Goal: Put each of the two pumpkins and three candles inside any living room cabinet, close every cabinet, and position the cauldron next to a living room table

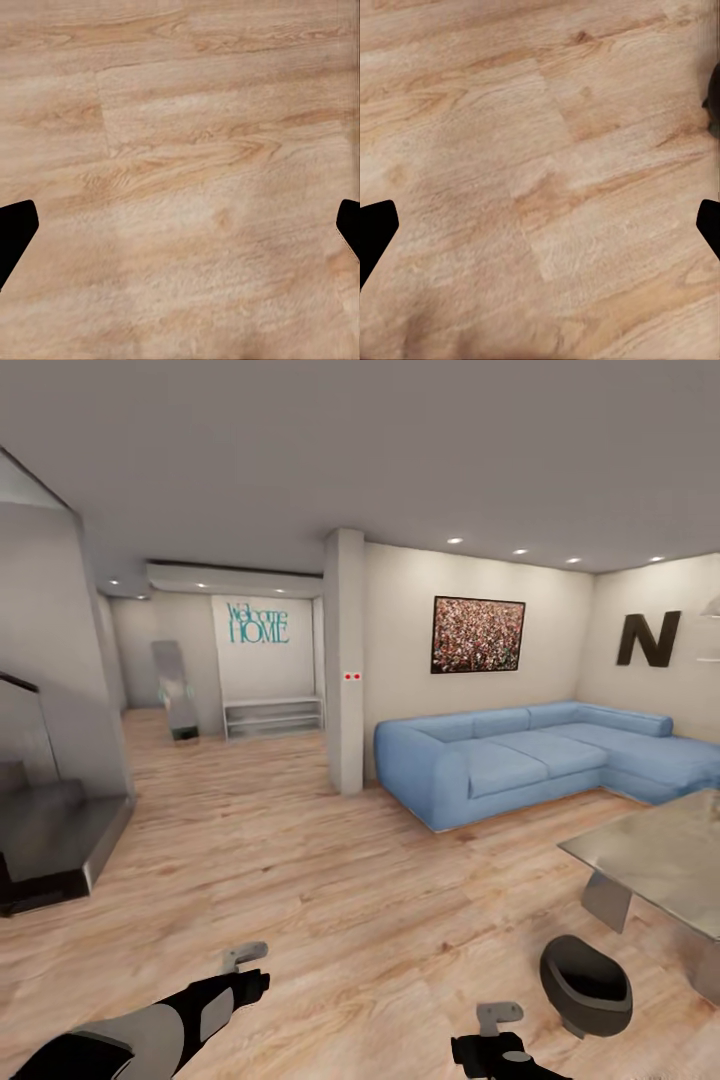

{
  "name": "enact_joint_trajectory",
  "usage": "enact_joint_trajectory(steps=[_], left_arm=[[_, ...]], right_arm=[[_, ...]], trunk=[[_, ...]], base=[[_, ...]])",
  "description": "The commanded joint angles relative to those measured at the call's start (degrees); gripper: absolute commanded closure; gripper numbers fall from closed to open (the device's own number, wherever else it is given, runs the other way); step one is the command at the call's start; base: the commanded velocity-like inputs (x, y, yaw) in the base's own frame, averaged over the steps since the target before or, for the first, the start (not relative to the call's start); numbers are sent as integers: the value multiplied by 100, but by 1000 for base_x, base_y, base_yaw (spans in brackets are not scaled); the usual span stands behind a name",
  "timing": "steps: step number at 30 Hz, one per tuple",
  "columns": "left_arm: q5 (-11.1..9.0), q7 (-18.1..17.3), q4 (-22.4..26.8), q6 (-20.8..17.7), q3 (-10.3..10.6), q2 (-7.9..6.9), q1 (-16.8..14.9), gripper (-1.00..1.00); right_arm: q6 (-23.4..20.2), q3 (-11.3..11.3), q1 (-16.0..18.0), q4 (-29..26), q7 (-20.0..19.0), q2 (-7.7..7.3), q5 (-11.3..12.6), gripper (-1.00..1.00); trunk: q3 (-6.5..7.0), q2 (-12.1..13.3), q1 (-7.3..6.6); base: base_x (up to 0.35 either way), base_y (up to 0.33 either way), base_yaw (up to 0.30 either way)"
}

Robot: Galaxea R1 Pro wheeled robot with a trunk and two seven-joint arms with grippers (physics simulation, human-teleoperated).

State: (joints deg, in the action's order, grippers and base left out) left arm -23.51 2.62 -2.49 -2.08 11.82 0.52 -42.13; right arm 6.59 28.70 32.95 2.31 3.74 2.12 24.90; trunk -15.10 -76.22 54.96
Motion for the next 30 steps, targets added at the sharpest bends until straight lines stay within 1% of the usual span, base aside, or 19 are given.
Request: enact_joint_trajectory(steps=[1, 30], left_arm=[[-49, 11, -5, -12, 48, 1, -6, -100], [-49, 11, -5, -12, 48, 1, -6, -100]], right_arm=[[30, 48, 10, 24, 2, 7, 43, -100], [26, 48, 10, 24, 7, 7, 41, -100]], trunk=[[-7, -4, 3], [-7, -4, 3]], base=[[310, 151, -282], [314, 143, -282]])
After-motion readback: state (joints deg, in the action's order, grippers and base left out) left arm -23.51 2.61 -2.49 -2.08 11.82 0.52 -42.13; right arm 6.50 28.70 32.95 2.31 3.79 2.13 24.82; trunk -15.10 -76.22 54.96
